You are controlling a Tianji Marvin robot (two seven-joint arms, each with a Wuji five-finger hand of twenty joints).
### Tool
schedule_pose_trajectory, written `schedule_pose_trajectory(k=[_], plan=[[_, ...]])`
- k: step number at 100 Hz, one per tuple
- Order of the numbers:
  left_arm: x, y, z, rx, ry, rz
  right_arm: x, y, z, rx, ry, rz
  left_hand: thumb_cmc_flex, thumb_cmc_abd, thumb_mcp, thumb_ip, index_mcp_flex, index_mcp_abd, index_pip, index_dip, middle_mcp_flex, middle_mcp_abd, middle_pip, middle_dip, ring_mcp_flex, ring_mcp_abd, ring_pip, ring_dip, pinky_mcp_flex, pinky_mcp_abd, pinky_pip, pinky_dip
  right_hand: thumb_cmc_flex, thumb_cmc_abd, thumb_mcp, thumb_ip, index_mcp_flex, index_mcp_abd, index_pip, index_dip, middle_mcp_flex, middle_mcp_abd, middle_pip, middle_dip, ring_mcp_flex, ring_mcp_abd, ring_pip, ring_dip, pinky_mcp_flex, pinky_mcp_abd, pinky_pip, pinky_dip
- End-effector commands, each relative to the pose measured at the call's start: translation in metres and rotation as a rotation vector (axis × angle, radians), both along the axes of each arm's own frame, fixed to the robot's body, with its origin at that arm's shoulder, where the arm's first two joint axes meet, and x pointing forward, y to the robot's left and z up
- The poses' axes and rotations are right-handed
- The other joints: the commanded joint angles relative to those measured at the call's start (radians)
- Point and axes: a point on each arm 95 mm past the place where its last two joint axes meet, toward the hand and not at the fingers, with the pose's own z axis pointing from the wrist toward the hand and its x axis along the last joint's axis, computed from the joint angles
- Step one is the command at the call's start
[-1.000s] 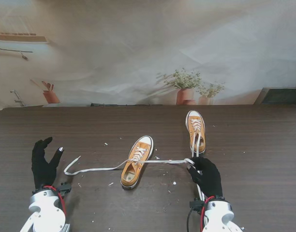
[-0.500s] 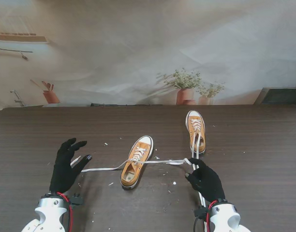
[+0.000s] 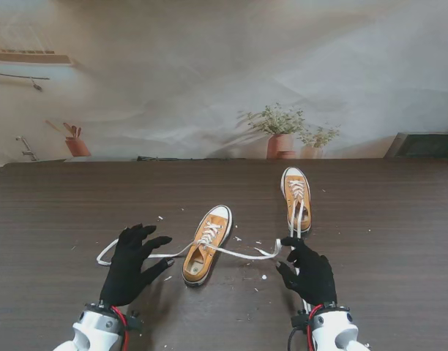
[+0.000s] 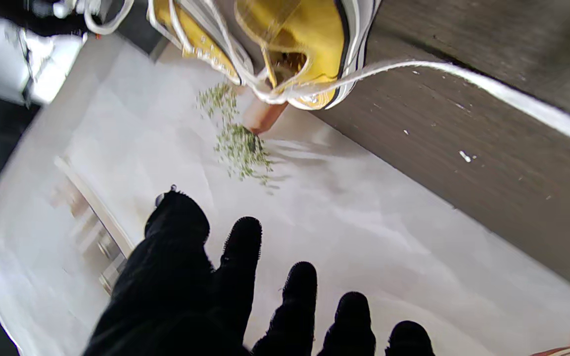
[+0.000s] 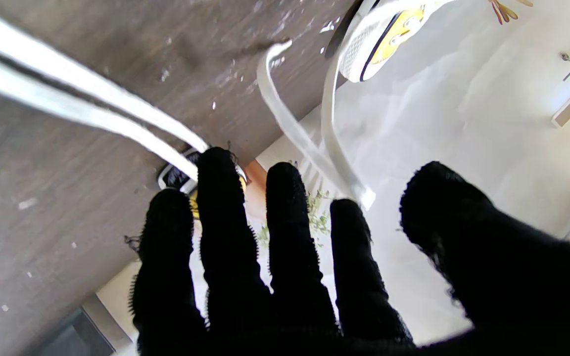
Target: Tie the shoelaces into a bow on the shoes
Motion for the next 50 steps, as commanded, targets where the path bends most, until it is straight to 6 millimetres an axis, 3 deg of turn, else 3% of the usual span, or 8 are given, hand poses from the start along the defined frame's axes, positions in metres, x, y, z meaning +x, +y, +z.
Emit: schedule_pose_trajectory(k=[1, 3, 10, 19, 28, 37, 43, 50], plan=[[0.002, 0.003, -0.002, 0.021, 0.007, -0.018, 0.001, -0.001, 0.001, -0.023, -0.01, 0.009, -0.039, 0.041, -0.025, -0.006, 0.032, -0.004, -0.018, 0.006, 0.032, 0.011, 0.003, -0.02, 0.028, 0.004, -0.004, -0.029, -0.018, -0.013, 0.027, 0.051, -0.034, -0.022, 0.023, 0.032, 0.056, 0.0, 0.136, 0.14, -0.034, -0.008, 0.03, 0.019, -0.017, -0.011, 0.008, 0.007, -0.005, -0.006, 0.011, 0.009], [0.003, 0.004, -0.003, 0.036, 0.003, -0.028, 0.002, -0.001, 0.001, -0.037, -0.018, 0.009, -0.041, 0.042, -0.026, -0.006, 0.032, -0.005, -0.018, 0.007, 0.034, 0.01, 0.004, -0.019, 0.027, 0.002, -0.005, -0.03, -0.018, -0.013, 0.03, 0.056, -0.028, -0.025, 0.029, 0.033, 0.063, -0.019, 0.201, 0.2, -0.038, -0.011, 0.042, 0.024, -0.015, -0.013, 0.007, 0.007, -0.002, -0.007, 0.014, 0.008], [0.004, 0.007, -0.005, 0.084, -0.007, -0.056, 0.003, -0.002, 0.003, -0.101, -0.054, 0.001, -0.045, 0.04, -0.025, -0.006, 0.036, -0.008, -0.014, 0.016, 0.05, 0.009, 0.005, -0.021, 0.045, 0.004, -0.004, -0.033, -0.026, -0.014, 0.05, 0.095, 0.052, -0.13, 0.027, -0.128, 0.06, -0.093, 0.476, 0.293, -0.039, -0.008, 0.079, 0.036, 0.0, -0.008, 0.003, 0.003, 0.013, 0.002, 0.022, 0.002], [0.007, 0.011, -0.008, 0.133, -0.03, -0.083, 0.006, -0.006, 0.006, -0.235, -0.107, 0.004, -0.046, 0.041, -0.025, -0.007, 0.059, -0.014, -0.002, 0.024, 0.078, 0.009, 0.014, -0.018, 0.068, 0.007, 0.002, -0.032, -0.025, -0.012, 0.062, 0.121, 0.101, -0.19, 0.047, -0.145, 0.143, -0.132, 0.599, 0.352, 0.019, -0.004, 0.089, 0.035, 0.067, -0.008, 0.019, 0.003, 0.08, 0.023, 0.056, 0.006], [0.008, 0.015, -0.009, 0.186, -0.067, -0.098, 0.008, -0.01, 0.01, -0.327, -0.126, 0.035, -0.052, 0.044, -0.025, -0.008, 0.072, -0.024, 0.007, 0.032, 0.098, 0.005, 0.014, -0.02, 0.084, 0.002, 0.001, -0.035, -0.035, -0.011, 0.081, 0.176, 0.066, -0.188, 0.042, -0.15, 0.157, -0.196, 0.515, 0.316, 0.03, -0.028, 0.072, 0.028, 0.083, -0.032, 0.002, -0.011, 0.099, 0.009, 0.062, -0.008], [0.01, 0.023, -0.011, 0.252, -0.121, -0.101, 0.013, -0.008, 0.013, -0.339, -0.13, 0.083, -0.066, 0.049, -0.029, -0.009, 0.07, -0.045, 0.016, 0.038, 0.123, -0.011, 0.025, -0.017, 0.12, -0.005, 0.009, -0.037, -0.013, -0.002, 0.088, 0.19, 0.004, -0.147, 0.055, -0.088, 0.172, -0.176, 0.235, 0.155, -0.003, -0.036, 0.028, 0.013, 0.035, -0.044, -0.017, -0.014, 0.057, -0.01, 0.04, -0.021], [0.013, 0.027, -0.014, 0.264, -0.145, -0.1, 0.017, -0.005, 0.014, -0.357, -0.131, 0.116, -0.064, 0.042, -0.027, -0.008, 0.075, -0.044, 0.026, 0.042, 0.136, -0.012, 0.032, -0.014, 0.137, -0.002, 0.012, -0.037, 0.004, 0.004, 0.092, 0.196, -0.038, -0.098, 0.047, 0.029, 0.18, -0.149, 0.083, 0.214, -0.028, -0.047, -0.004, 0.005, 0.007, -0.056, -0.031, -0.012, 0.034, -0.029, 0.017, -0.029], [0.013, 0.033, -0.017, 0.279, -0.149, -0.096, 0.022, 0.002, 0.014, -0.36, -0.12, 0.153, -0.065, 0.038, -0.025, -0.008, 0.073, -0.048, 0.034, 0.045, 0.144, -0.017, 0.038, -0.013, 0.152, -0.002, 0.015, -0.037, 0.02, 0.011, 0.094, 0.2, -0.049, -0.084, 0.029, 0.039, 0.164, -0.117, 0.02, 0.214, -0.046, -0.046, -0.025, -0.002, -0.017, -0.059, -0.044, -0.015, 0.014, -0.039, -0.005, -0.037]])
